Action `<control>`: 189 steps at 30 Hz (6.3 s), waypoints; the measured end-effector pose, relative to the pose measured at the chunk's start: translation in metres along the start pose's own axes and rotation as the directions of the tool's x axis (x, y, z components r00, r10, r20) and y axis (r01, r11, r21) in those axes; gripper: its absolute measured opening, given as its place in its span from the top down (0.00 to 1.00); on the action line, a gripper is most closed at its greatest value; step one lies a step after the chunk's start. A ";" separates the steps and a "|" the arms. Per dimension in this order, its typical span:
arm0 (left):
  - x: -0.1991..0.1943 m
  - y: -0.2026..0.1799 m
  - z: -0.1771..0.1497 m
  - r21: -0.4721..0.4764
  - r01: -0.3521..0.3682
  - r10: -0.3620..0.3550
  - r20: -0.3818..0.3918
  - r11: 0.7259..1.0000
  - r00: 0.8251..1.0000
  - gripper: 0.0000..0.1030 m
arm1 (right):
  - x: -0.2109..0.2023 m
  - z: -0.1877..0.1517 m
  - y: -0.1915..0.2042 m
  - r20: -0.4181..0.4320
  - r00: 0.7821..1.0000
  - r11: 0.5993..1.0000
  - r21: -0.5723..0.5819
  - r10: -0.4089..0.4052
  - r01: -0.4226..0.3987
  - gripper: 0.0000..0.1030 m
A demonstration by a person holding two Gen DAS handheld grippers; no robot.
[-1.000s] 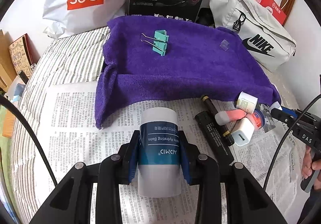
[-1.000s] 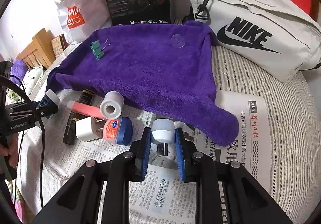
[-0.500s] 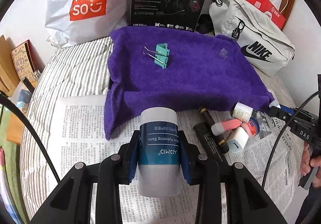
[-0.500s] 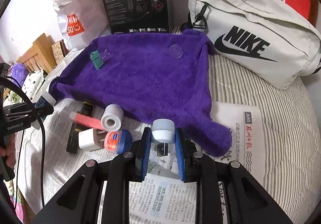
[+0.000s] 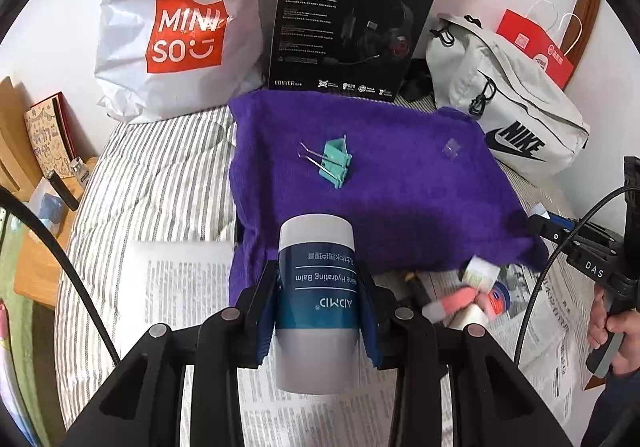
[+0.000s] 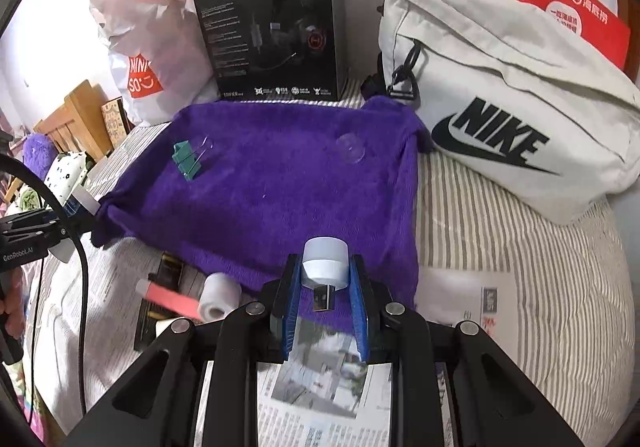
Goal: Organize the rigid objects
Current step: 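Lift and carry the tube with the left tool while the right tool carries the plug to the towel, then lower the white plug onto the towel and open the right tool, then set the balm tube upright on the towel and open the left tool, then move the left tool to the black rectangular box and grasp it, then grasp the pink Vaseline tin with the right tool while the left tool holds the black box, then carry the black box with the left tool while the right tool carries the Vaseline tin to the towel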
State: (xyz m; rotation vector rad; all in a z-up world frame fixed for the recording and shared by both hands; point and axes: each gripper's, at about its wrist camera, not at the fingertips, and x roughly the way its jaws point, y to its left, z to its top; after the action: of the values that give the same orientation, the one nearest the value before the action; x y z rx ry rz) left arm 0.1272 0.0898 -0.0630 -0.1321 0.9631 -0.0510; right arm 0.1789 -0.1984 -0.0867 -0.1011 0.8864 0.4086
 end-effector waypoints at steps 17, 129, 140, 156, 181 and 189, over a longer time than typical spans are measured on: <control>0.025 0.008 0.021 -0.017 0.005 -0.005 -0.012 1.000 1.000 0.67 | 0.071 0.052 -0.009 -0.017 0.999 0.999 -0.006 -0.046 0.046 0.77; 0.037 -0.053 -0.059 0.095 -0.079 0.091 -0.128 0.992 0.988 0.35 | -0.049 -0.060 0.011 -0.075 0.996 0.995 0.100 0.038 -0.030 0.45; 0.041 -0.074 -0.056 0.220 -0.022 0.041 -0.083 0.975 0.996 0.80 | -0.039 -0.065 -0.001 -0.097 0.995 0.993 0.118 0.026 -0.015 0.45; 0.033 -0.041 -0.058 0.128 -0.018 0.030 -0.093 0.992 0.995 0.80 | -0.005 -0.067 0.038 -0.127 0.990 0.998 0.028 0.064 -0.061 0.45; 0.032 -0.042 -0.062 0.132 -0.039 0.049 -0.076 0.990 0.996 0.79 | 0.009 -0.081 0.030 -0.091 0.994 0.997 -0.051 -0.059 0.054 0.64; 0.029 -0.040 -0.063 0.119 -0.014 0.024 -0.077 0.993 0.997 0.80 | 0.013 -0.078 0.031 -0.077 0.994 0.997 -0.044 -0.071 0.067 0.64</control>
State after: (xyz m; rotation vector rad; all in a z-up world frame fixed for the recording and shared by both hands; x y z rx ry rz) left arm 0.0930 0.0416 -0.1171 -0.0121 1.0373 -0.0961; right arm 0.1169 -0.1857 -0.1433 -0.1864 0.9496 0.3603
